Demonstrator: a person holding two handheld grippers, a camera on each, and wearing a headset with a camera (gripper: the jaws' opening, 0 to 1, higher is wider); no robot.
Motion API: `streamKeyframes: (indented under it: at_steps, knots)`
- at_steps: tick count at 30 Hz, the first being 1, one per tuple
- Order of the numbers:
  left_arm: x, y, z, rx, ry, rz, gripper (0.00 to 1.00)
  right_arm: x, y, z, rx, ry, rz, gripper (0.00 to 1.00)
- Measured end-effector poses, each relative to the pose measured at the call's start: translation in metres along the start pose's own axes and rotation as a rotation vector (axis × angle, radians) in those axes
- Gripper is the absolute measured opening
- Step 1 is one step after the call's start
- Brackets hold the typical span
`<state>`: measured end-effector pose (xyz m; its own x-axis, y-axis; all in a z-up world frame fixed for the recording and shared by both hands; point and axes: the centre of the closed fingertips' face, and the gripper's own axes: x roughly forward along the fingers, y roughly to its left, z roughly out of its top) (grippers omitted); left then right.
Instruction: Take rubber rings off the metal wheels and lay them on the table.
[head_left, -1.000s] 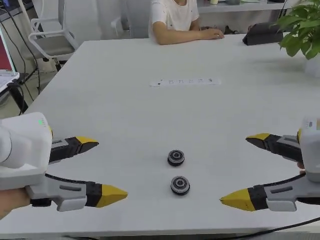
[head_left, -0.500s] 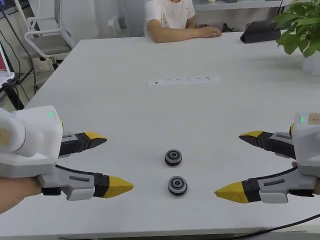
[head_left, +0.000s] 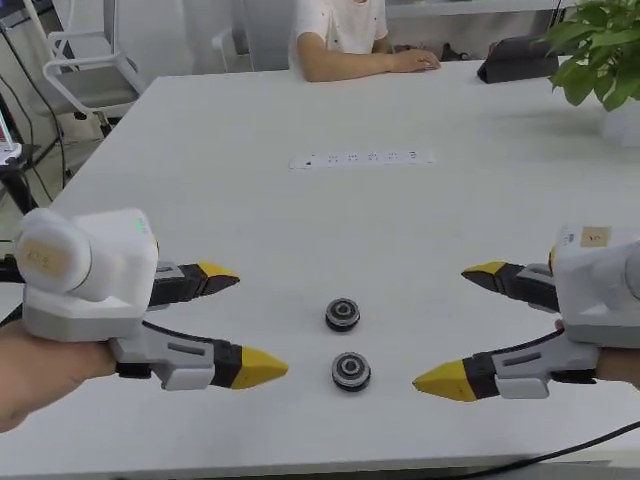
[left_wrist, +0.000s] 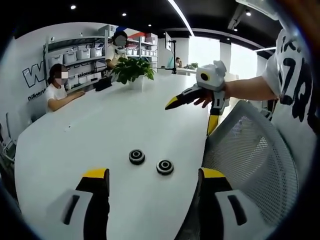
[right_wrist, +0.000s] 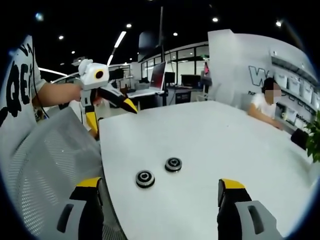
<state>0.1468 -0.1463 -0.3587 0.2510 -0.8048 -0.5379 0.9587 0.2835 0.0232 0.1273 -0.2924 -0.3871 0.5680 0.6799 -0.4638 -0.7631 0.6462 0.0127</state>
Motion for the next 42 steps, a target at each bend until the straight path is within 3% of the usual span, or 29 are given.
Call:
streamKeyframes:
  at_steps: [13, 22, 42]
  knots:
    - [0.023, -0.003, -0.017, 0.01, 0.042, -0.044, 0.66, 0.022, 0.008, -0.022, -0.051, 0.028, 0.054, 0.84]
    - [0.037, -0.006, -0.027, 0.0, 0.073, -0.081, 0.61, 0.039, 0.011, -0.031, -0.022, 0.057, 0.097, 0.73]
    - [0.068, -0.009, -0.032, -0.013, 0.107, -0.158, 0.5, 0.063, 0.017, -0.041, -0.056, 0.122, 0.172, 0.53]
